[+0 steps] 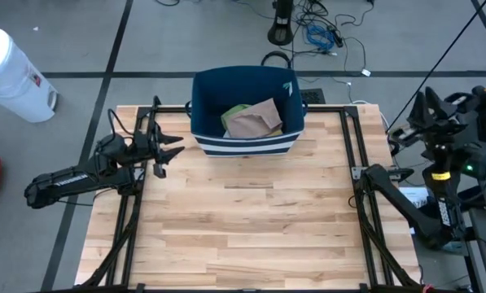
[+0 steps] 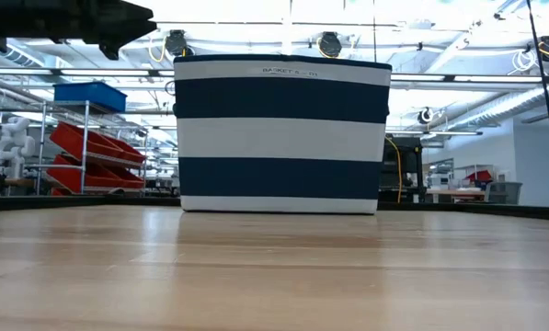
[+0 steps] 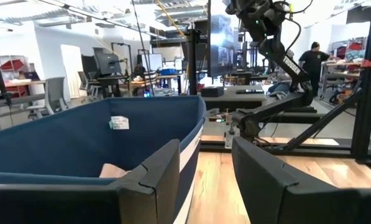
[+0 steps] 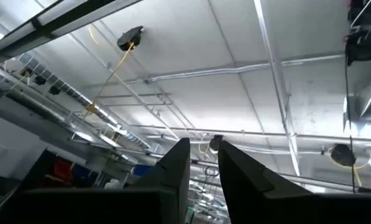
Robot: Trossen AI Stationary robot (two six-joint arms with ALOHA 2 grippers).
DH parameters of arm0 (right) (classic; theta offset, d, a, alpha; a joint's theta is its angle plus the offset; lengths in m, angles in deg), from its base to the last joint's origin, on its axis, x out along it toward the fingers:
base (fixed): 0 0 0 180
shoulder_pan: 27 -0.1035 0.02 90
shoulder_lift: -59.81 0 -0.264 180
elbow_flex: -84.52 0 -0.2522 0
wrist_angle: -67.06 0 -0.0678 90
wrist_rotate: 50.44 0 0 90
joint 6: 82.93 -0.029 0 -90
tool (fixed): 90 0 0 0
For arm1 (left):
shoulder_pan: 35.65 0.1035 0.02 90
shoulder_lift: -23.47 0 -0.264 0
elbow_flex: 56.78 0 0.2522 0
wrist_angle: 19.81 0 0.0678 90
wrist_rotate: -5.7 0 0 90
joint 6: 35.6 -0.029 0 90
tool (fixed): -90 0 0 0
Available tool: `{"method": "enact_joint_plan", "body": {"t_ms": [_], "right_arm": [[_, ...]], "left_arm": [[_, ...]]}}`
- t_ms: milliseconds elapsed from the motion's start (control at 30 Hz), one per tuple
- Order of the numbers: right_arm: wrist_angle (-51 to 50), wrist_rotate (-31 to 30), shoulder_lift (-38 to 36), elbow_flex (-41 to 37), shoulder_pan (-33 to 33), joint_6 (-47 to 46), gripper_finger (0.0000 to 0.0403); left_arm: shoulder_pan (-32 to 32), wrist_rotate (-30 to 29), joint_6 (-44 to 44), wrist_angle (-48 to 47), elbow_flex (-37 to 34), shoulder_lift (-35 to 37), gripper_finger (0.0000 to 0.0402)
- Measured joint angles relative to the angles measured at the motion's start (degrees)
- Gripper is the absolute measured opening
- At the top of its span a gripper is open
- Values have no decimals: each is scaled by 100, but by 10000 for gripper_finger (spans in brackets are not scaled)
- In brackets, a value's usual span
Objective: Fold towel
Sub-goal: Return to Home Position
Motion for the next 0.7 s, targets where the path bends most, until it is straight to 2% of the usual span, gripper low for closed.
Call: {"method": "enact_joint_plan", "body": {"t_ms": [400,500,633,700], "right_arm": [[-1709,-108,-356,-128,0,-715,45],[-1591,-117,-603,-512,0,-830,32],[-1133,-140,-1289,-955,0,-809,11],[-1140,-83,-1331,-1037,8,-886,3]], "left_arm": [[-2,37,-144,-96,0,0,154],[-11,161,-127,-98,0,-2,154],[-118,176,-142,-96,0,-1,154],[-176,169,-148,-93,0,-4,154]]}}
